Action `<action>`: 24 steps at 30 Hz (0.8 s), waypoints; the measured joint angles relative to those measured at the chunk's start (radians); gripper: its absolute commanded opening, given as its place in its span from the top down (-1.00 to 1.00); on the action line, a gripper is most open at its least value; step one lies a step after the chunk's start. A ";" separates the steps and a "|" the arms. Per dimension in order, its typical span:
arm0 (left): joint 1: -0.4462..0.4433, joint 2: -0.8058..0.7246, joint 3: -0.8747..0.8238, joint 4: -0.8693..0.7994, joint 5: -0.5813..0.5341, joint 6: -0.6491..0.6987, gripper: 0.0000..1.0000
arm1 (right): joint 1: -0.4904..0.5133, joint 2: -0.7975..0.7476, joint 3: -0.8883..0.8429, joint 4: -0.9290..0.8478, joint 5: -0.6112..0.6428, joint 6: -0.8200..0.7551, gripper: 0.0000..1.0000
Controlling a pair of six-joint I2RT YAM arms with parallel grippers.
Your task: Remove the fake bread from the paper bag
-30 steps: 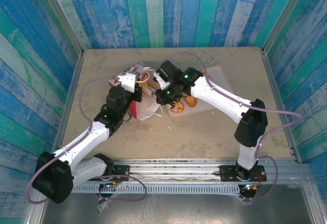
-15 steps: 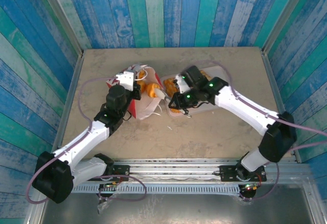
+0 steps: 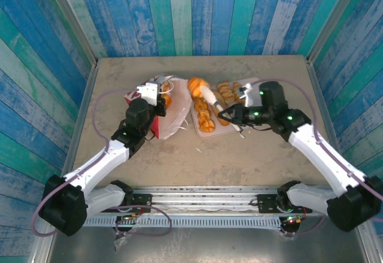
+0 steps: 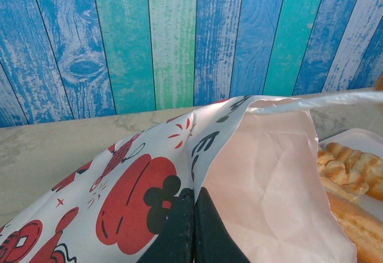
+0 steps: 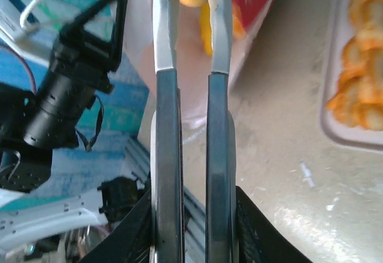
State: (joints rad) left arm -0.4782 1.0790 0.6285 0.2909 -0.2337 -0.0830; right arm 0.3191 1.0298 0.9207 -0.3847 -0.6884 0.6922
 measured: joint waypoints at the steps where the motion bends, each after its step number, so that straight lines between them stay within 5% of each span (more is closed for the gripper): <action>1: 0.000 0.000 0.001 0.000 0.000 0.000 0.98 | -0.051 -0.031 -0.018 0.002 -0.002 0.007 0.37; 10: 0.000 0.000 0.001 0.000 0.000 0.000 0.98 | -0.409 -0.040 -0.074 0.011 -0.118 0.030 0.39; 24: 0.000 0.000 0.001 -0.003 0.000 0.000 0.97 | -0.620 0.250 -0.116 0.087 -0.319 -0.023 0.39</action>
State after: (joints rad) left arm -0.4782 1.0790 0.6292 0.2874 -0.2337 -0.0826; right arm -0.3004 1.2797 0.8043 -0.2981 -1.0077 0.6697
